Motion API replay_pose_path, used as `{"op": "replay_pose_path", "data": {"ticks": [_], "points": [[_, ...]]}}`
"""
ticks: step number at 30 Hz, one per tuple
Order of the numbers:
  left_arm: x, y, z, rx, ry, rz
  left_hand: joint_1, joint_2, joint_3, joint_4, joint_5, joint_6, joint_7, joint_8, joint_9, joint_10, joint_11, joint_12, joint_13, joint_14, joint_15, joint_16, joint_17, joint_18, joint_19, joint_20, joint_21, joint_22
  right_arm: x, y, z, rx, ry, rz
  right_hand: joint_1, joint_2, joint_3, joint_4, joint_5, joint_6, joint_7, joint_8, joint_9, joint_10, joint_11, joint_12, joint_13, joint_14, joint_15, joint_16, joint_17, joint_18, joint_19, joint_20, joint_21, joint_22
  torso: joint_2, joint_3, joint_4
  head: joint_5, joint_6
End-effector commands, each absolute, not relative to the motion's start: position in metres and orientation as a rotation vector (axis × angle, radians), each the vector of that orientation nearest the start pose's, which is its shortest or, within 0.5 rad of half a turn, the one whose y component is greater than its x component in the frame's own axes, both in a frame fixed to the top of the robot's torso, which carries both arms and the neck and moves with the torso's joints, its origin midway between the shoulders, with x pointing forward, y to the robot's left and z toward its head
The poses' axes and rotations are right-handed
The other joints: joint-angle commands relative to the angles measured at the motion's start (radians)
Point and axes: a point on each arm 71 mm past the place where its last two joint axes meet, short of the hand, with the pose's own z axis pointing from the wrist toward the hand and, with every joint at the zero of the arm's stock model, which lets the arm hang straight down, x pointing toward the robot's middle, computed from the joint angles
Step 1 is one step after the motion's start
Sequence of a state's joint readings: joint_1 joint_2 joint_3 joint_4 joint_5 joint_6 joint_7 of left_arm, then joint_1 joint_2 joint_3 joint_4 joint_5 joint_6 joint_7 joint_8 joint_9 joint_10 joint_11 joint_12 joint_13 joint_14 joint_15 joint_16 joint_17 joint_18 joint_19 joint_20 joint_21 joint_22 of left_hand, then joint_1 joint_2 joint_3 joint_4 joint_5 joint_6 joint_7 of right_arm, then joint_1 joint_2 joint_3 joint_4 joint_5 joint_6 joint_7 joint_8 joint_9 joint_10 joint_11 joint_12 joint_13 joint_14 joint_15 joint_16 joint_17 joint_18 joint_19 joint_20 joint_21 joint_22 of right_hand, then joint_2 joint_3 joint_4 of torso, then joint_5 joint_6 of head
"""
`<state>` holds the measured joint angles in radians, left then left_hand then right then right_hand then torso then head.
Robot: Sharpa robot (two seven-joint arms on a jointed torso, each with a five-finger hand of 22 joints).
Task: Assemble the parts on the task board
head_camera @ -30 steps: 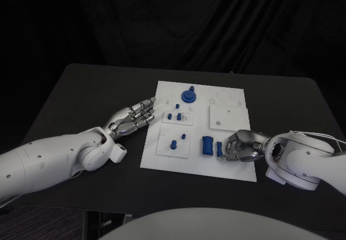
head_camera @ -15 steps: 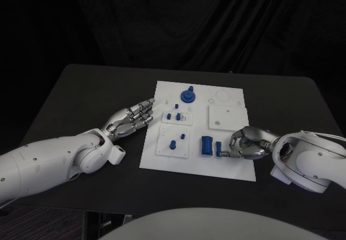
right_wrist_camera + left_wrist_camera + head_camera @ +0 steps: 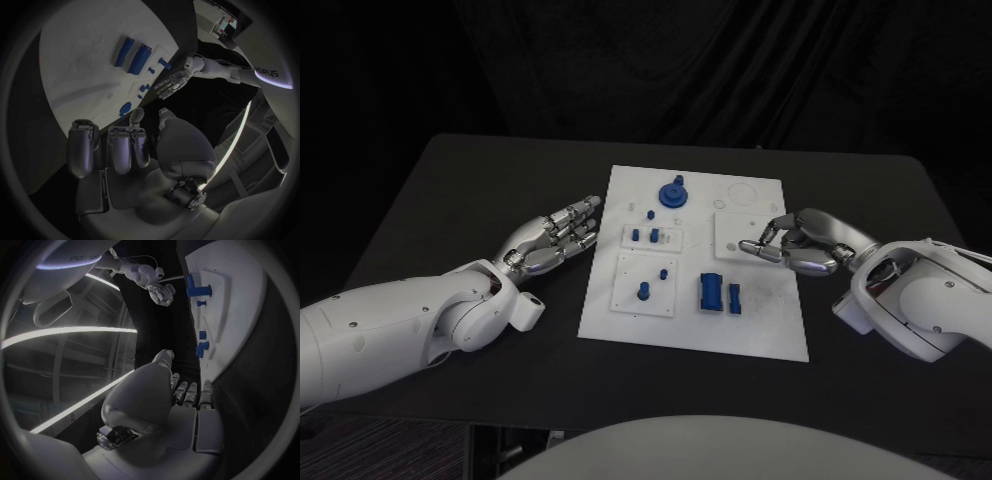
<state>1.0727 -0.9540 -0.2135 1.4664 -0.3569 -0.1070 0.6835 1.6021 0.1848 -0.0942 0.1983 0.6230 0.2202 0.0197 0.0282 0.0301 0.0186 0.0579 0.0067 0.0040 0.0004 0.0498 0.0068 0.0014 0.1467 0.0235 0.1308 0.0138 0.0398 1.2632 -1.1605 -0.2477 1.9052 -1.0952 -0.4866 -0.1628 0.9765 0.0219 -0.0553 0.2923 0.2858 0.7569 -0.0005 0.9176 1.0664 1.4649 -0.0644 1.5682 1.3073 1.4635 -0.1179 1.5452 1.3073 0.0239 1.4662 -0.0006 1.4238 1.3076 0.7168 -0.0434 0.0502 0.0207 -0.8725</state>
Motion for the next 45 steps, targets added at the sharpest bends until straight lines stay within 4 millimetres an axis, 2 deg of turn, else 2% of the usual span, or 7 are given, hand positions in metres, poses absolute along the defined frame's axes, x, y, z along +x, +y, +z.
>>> {"op": "replay_pose_path", "data": {"ticks": [1, 7, 12, 13, 24, 27, 45], "points": [[0.427, 0.263, -0.264, -0.629, 1.467, -1.645, -0.002, -0.007, 0.004, -0.004, 0.007, 0.005, 0.001, 0.005, 0.001, 0.003, -0.006, -0.001, 0.001, 0.0, -0.005, -0.007, -0.001, 0.001, -0.001, -0.008, 0.002, -0.001, 0.395, -0.252, -0.191, 0.345, 1.672, 0.835, 0.013, 0.014, 0.001, -0.008, -0.002, -0.013, 0.002, -0.007, 0.004, 0.106, 0.002, 0.003, 0.263, 0.094, 0.003, 0.005, 0.204, 0.014, 0.028, 0.0, 0.0, 0.214, -0.013, 0.0048, -0.0073, 0.003, 0.0], [0.439, 0.262, -0.264, -0.712, 1.417, -1.659, -0.005, -0.005, 0.007, -0.001, 0.004, 0.011, 0.008, 0.006, 0.001, 0.003, -0.009, -0.001, 0.002, 0.0, -0.006, -0.007, -0.001, 0.002, -0.001, -0.009, 0.002, -0.002, 0.409, -0.254, -0.189, 0.384, 1.575, 0.884, 0.086, 0.017, -0.013, -0.025, -0.003, -0.074, 0.04, -0.048, -0.002, 0.079, 0.039, -0.018, 0.238, -0.006, 0.04, -0.101, -0.043, 0.066, -0.123, 0.032, -0.241, 0.137, -0.032, 0.0128, -0.0215, 0.014, 0.0], [0.443, 0.257, -0.262, -0.734, 1.376, -1.685, -0.021, -0.004, 0.004, 0.021, -0.014, 0.027, 0.021, 0.007, 0.003, 0.007, -0.016, -0.001, 0.002, 0.0, -0.013, -0.007, -0.001, 0.003, -0.002, -0.015, 0.001, -0.004, 0.416, -0.256, -0.186, 0.397, 1.481, 0.936, 0.147, 0.019, -0.033, -0.044, -0.002, -0.155, 0.104, -0.092, -0.039, -0.36, 0.106, -0.324, -0.079, -0.374, 0.111, -0.413, -0.557, 0.143, -0.496, 0.095, -0.785, -0.04, -0.042, 0.0202, -0.0273, 0.013, 0.0], [0.444, 0.256, -0.261, -0.732, 1.365, -1.689, -0.029, -0.005, 0.0, 0.034, -0.019, 0.034, 0.021, 0.007, 0.003, 0.009, -0.019, 0.0, 0.003, 0.0, -0.017, -0.007, -0.001, 0.003, -0.003, -0.018, 0.0, -0.004, 0.418, -0.257, -0.185, 0.398, 1.46, 0.947, 0.159, 0.021, -0.041, -0.045, -0.002, -0.186, 0.128, -0.112, -0.067, -0.69, 0.138, -0.545, -0.282, -0.521, 0.147, -0.522, -0.668, 0.135, -0.564, 0.12, -0.863, -0.077, -0.043, 0.0207, -0.0269, 0.014, 0.0], [0.459, 0.244, -0.235, -0.669, 1.29, -1.729, -0.045, -0.012, -0.012, 0.084, -0.035, 0.063, 0.021, 0.009, 0.005, 0.018, -0.033, 0.001, 0.004, 0.0, -0.032, -0.007, -0.001, 0.005, -0.005, -0.032, -0.001, -0.007, 0.43, -0.258, -0.184, 0.46, 1.365, 1.064, 0.255, 0.064, -0.067, -0.067, -0.002, -0.374, 0.167, -0.089, -0.218, -0.973, 0.289, -0.729, -0.574, -0.826, 0.302, -0.852, -0.907, 0.128, -0.737, 0.261, -1.258, -0.382, -0.057, 0.029, -0.0227, 0.011, 0.0], [0.464, 0.242, -0.227, -0.653, 1.278, -1.734, -0.045, -0.012, -0.012, 0.086, -0.035, 0.066, 0.024, 0.01, 0.005, 0.018, -0.033, 0.001, 0.004, 0.0, -0.033, -0.007, -0.001, 0.004, -0.005, -0.033, -0.001, -0.008, 0.432, -0.257, -0.185, 0.471, 1.354, 1.104, 0.293, 0.068, -0.053, -0.081, 0.0, -0.555, 0.167, -0.187, -0.333, -1.201, 0.35, -0.879, -0.706, -1.058, 0.369, -1.026, -1.026, 0.074, -0.946, 0.284, -1.367, -0.532, -0.058, 0.03, -0.0247, 0.013, 0.0], [0.475, 0.234, -0.221, -0.656, 1.247, -1.748, -0.058, -0.007, -0.02, 0.095, -0.053, 0.041, 0.012, 0.003, 0.002, 0.013, -0.045, 0.0, 0.003, 0.0, -0.042, -0.007, -0.001, 0.004, -0.008, -0.043, -0.003, -0.012, 0.44, -0.258, -0.19, 0.42, 1.3, 1.17, 0.417, 0.054, -0.026, -0.135, -0.001, -0.682, 0.049, -0.277, -0.781, -1.408, 0.304, -1.056, -1.125, -1.368, 0.333, -1.272, -1.261, 0.062, -1.39, 0.293, -1.403, -1.164, -0.08, 0.0364, -0.0278, 0.019, 0.0]]}}
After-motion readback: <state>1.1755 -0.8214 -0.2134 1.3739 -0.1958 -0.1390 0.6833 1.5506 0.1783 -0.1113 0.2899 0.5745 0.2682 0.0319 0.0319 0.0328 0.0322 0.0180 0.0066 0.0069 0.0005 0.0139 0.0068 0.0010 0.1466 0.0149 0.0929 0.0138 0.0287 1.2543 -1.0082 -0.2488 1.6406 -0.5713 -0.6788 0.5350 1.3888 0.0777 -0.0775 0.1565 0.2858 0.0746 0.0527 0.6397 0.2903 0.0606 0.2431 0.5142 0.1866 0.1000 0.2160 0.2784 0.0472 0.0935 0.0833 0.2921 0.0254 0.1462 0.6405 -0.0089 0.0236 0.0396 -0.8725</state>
